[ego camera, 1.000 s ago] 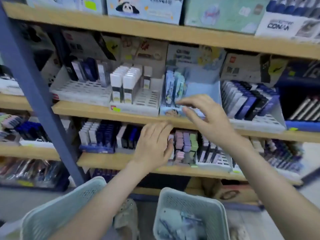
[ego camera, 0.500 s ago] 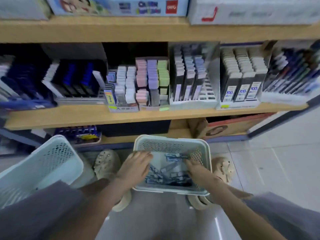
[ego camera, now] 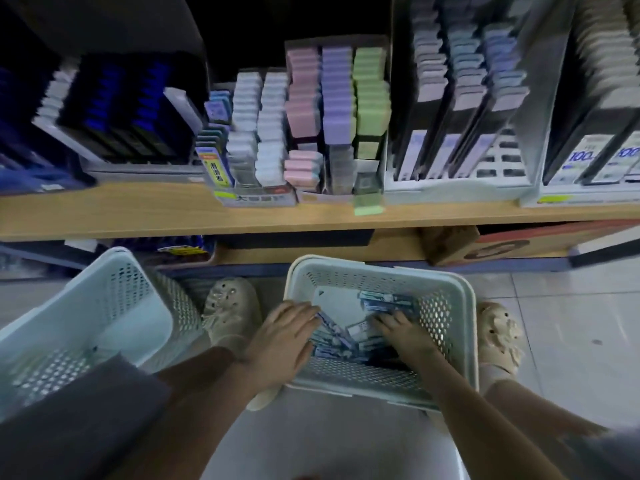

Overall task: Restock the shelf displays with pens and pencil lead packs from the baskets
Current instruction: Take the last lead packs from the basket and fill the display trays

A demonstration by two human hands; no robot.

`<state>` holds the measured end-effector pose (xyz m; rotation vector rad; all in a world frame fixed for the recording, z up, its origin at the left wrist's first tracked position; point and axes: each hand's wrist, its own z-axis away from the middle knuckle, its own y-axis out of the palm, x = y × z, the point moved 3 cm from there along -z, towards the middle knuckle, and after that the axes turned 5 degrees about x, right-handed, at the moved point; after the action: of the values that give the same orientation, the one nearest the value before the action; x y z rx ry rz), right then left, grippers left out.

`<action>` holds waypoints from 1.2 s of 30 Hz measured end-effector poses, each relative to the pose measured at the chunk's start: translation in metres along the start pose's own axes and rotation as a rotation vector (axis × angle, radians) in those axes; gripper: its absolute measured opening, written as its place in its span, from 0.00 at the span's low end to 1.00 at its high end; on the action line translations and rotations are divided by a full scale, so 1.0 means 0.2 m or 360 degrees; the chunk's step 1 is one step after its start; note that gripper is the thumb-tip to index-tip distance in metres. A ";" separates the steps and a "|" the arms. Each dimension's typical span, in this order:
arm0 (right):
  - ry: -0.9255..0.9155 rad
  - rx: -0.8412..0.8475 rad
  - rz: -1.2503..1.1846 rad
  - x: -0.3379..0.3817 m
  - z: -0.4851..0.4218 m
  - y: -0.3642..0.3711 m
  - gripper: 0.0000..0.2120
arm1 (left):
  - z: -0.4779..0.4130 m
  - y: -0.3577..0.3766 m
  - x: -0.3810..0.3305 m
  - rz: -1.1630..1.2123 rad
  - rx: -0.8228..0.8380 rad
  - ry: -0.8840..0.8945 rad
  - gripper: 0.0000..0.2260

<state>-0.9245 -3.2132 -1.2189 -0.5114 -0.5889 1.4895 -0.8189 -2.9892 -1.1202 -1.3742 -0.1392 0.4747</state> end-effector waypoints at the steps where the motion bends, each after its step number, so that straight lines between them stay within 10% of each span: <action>1: -0.0006 -0.0010 -0.0033 0.00 -0.01 0.00 0.41 | 0.00 0.00 0.00 0.0016 -0.0027 0.0000 0.18; 36: -0.0092 -0.0211 0.0284 0.12 -0.01 0.00 0.24 | 0.00 -0.03 -0.01 0.0042 -0.0157 0.0111 0.13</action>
<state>-0.9235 -3.1890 -1.2186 -0.6393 -0.7055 1.6455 -0.8186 -2.9909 -1.1137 -1.4889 -0.0888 0.4460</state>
